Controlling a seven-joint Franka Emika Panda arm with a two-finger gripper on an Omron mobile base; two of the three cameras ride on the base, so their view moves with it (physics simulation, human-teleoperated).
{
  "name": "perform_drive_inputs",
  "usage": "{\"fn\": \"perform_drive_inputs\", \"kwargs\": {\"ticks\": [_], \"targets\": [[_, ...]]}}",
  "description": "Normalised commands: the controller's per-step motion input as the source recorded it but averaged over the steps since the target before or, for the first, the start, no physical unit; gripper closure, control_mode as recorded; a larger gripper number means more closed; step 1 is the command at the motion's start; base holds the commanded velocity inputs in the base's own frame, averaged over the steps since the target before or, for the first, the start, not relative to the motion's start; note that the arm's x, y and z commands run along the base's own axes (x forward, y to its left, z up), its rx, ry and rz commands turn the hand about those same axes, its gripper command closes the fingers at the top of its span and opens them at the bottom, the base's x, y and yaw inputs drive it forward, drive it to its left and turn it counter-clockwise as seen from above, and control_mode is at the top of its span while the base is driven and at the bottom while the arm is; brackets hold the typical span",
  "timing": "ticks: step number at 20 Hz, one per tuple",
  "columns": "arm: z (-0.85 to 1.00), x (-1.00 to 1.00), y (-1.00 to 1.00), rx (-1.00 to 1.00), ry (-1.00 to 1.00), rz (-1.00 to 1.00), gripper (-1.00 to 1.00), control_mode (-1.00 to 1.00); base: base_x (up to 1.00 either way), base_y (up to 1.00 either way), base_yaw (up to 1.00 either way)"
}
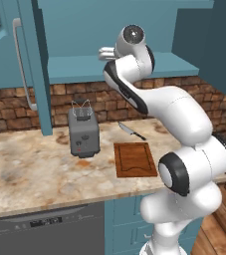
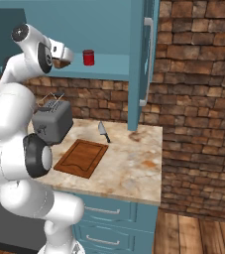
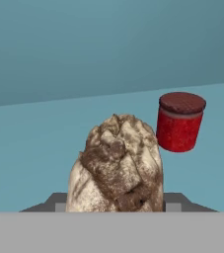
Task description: Pick the bread, place it on the cutting board, pick the jam, place it on the counter, and close the cabinet.
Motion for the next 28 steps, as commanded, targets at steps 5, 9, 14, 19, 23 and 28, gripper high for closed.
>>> {"fn": "perform_drive_inputs", "kwargs": {"ticks": [5,9,14,19,23,28], "targets": [[0.00,-0.38,0.00,0.00,0.00,0.00,1.00,-1.00,0.00,0.00,0.00],[0.00,-0.49,0.00,0.00,0.00,0.00,1.00,-1.00,0.00,0.00,0.00],[0.00,-0.49,0.00,0.00,0.00,0.00,1.00,-1.00,0.00,0.00,0.00],[0.00,-0.50,0.00,0.00,0.00,0.00,1.00,-1.00,0.00,0.00,0.00],[0.00,-0.66,0.00,0.00,0.00,0.01,1.00,-1.00,0.00,0.00,0.00],[0.00,-0.58,-0.02,0.00,0.00,0.02,1.00,-1.00,0.00,0.00,0.00]]}}
